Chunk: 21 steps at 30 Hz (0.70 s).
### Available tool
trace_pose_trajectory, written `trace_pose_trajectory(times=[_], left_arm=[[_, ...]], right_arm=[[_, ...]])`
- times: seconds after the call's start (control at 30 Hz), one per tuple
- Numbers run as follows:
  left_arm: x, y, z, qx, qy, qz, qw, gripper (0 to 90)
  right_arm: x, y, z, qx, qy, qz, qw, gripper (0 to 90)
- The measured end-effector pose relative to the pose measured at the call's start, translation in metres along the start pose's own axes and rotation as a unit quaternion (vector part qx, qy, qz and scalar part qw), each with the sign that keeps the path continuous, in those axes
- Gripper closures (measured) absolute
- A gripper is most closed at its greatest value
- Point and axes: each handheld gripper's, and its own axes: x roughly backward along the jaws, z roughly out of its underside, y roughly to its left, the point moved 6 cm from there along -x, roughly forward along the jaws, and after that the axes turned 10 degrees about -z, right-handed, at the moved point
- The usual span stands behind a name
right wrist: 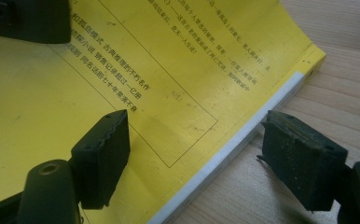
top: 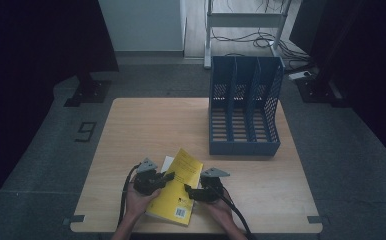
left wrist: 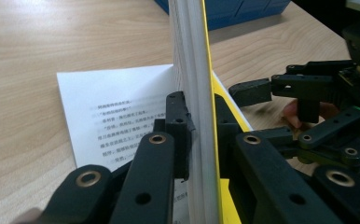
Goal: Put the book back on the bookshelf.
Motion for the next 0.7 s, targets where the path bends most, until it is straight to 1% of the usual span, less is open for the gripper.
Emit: trace_pose_trajectory(times=[0.03, 0.07, 0.13, 0.2, 0.23, 0.27, 0.3, 0.37, 0.4, 0.43, 0.63, 0.7], left_arm=[[0.0, 0.0, 0.0, -0.001, -0.001, 0.001, 1.0, 81.7], [0.001, 0.001, 0.0, 0.001, -0.003, 0.003, 1.0, 81.7], [0.001, 0.001, 0.0, 0.002, -0.006, 0.006, 1.0, 81.7], [0.003, 0.001, -0.002, 0.004, -0.014, 0.012, 0.9998, 81.8], [0.004, 0.001, -0.002, 0.003, -0.017, 0.013, 0.9998, 81.8], [0.004, 0.001, -0.002, 0.003, -0.017, 0.013, 0.9998, 81.8], [0.006, -0.001, -0.004, 0.002, -0.024, 0.013, 0.9996, 81.8], [0.007, -0.001, -0.004, 0.001, -0.027, 0.012, 0.9996, 81.8], [0.008, -0.001, -0.005, 0.001, -0.03, 0.013, 0.9995, 81.8], [0.009, -0.001, -0.005, 0.001, -0.031, 0.013, 0.9994, 81.8], [0.013, -0.002, -0.007, -0.003, -0.041, 0.01, 0.9991, 81.9], [0.017, -0.003, -0.01, -0.004, -0.05, 0.01, 0.9987, 81.9]], right_arm=[[0.0, 0.0, 0.0, 0.0, 0.0, 0.0, 1.0, 21.9], [0.001, 0.0, 0.0, 0.006, 0.0, 0.0, 1.0, 20.8], [0.002, 0.0, 0.0, 0.01, -0.001, 0.001, 1.0, 20.6], [0.005, 0.002, 0.0, 0.024, -0.014, 0.003, 0.9996, 20.9], [0.006, 0.002, 0.0, 0.027, -0.019, 0.003, 0.9994, 20.9], [0.006, 0.002, 0.0, 0.027, -0.019, 0.003, 0.9994, 20.9], [0.009, 0.002, -0.001, 0.032, -0.03, 0.002, 0.999, 20.9], [0.01, 0.002, -0.001, 0.031, -0.033, 0.002, 0.999, 20.9], [0.011, 0.002, -0.002, 0.031, -0.036, 0.002, 0.9989, 20.9], [0.014, 0.002, -0.003, 0.032, -0.044, 0.004, 0.9985, 20.9], [0.022, -0.001, -0.007, 0.031, -0.06, 0.006, 0.9977, 20.9], [0.024, -0.002, -0.008, 0.03, -0.062, 0.006, 0.9976, 20.9]])
